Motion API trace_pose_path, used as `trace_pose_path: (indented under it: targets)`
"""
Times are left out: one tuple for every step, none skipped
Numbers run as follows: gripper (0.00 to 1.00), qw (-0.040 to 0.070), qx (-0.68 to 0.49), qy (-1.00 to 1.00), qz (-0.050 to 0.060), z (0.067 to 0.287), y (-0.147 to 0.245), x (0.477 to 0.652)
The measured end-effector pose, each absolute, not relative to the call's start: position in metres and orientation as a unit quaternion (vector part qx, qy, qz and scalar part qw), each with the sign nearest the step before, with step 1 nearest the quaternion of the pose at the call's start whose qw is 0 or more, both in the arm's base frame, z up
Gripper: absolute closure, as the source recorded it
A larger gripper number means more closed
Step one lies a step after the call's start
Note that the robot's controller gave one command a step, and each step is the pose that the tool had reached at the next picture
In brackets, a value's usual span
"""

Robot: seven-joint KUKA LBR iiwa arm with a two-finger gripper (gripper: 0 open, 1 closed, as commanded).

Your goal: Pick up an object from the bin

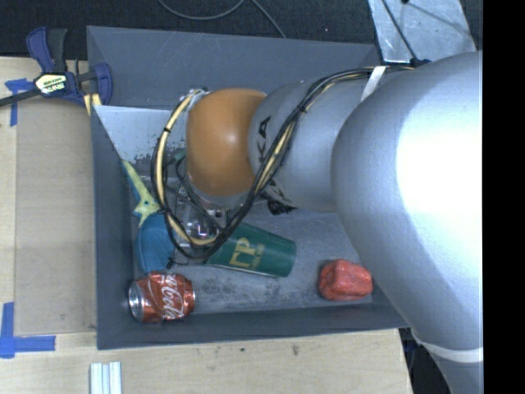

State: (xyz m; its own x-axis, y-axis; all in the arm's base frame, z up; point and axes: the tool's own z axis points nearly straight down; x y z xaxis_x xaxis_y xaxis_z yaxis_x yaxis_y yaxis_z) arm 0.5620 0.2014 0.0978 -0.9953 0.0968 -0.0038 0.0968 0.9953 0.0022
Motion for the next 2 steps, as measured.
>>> trace_pose_path:
  targets:
    - [0.0,0.003,0.067,0.998,0.001,0.081,0.207,0.573]
    - [1.0,0.007,0.107,0.994,0.001,0.073,0.238,0.553]
